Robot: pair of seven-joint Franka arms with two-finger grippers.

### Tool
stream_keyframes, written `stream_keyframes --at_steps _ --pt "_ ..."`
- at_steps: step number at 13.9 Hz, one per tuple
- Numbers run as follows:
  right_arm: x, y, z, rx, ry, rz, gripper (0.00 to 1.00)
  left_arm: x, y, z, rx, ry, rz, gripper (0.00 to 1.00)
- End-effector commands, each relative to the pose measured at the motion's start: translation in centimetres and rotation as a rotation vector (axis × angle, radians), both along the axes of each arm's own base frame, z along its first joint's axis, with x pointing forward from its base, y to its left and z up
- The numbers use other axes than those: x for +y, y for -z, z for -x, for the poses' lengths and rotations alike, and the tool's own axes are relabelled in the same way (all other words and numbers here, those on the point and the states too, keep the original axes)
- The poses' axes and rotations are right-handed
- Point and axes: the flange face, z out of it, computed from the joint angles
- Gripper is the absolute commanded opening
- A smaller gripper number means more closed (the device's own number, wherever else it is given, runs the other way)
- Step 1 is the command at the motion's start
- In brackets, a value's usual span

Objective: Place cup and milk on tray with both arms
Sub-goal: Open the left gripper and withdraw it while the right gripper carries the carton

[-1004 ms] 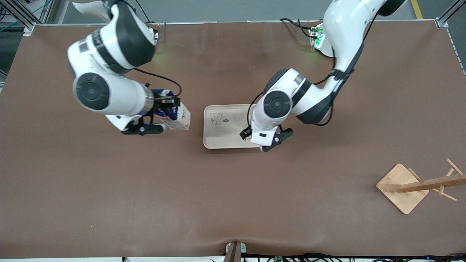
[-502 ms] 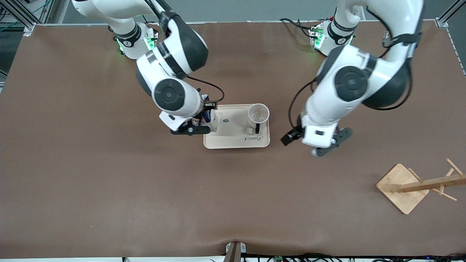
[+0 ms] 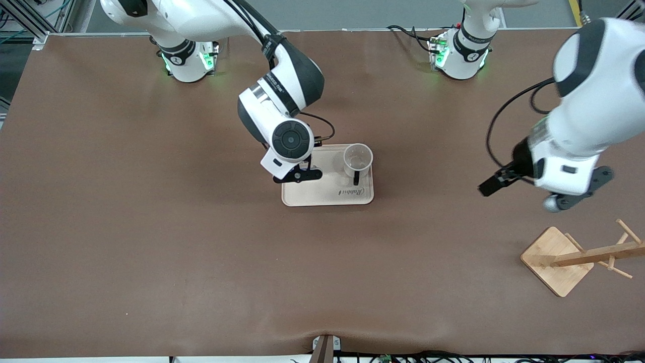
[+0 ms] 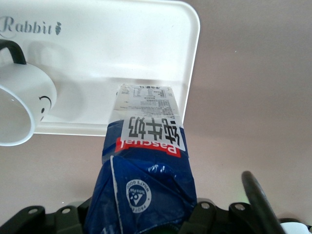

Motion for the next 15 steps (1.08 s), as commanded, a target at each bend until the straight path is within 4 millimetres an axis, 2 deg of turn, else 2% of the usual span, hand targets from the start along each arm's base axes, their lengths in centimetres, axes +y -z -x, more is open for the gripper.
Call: stream_keyframes --at_steps 1,3,4,6,10,11,12,13,15 --pt "1.6 1.1 0.3 -0.042 -0.017 0.013 0.00 4.0 -2.4 1.7 0.006 0.081 -0.042 1.00" --pt "2.5 1.3 0.1 -0.095 -0.020 -0.014 0.00 6.9 -4.1 2.2 -0.020 0.140 -0.049 1.00" --pt "2.4 1.6 -0.1 -0.106 -0.027 0.001 0.00 7.8 -4.8 2.4 -0.032 0.166 -0.053 1.00" --pt "2.3 2.1 0.2 -0.136 -0.069 0.053 0.00 7.9 -6.6 3.8 -0.047 0.196 -0.062 1.00" --pt "2.2 2.7 0.4 -0.129 -0.071 0.061 0.00 10.1 -7.8 5.4 -0.048 0.337 -0.087 1.00" --pt "2.2 3.2 0.6 -0.125 -0.072 0.064 0.09 10.6 -7.8 6.4 -0.039 0.387 -0.093 1.00" --pt "2.4 3.4 0.7 -0.134 -0.076 0.060 0.49 11.3 -8.0 7.4 -0.036 0.406 -0.095 1.00" --pt "2.8 3.8 1.0 -0.144 -0.082 0.052 0.99 11.5 -8.1 8.1 -0.036 0.409 -0.095 1.00" --pt "2.9 4.1 1.0 -0.154 -0.081 0.049 1.00 11.1 -8.5 9.7 -0.014 0.413 -0.089 1.00"
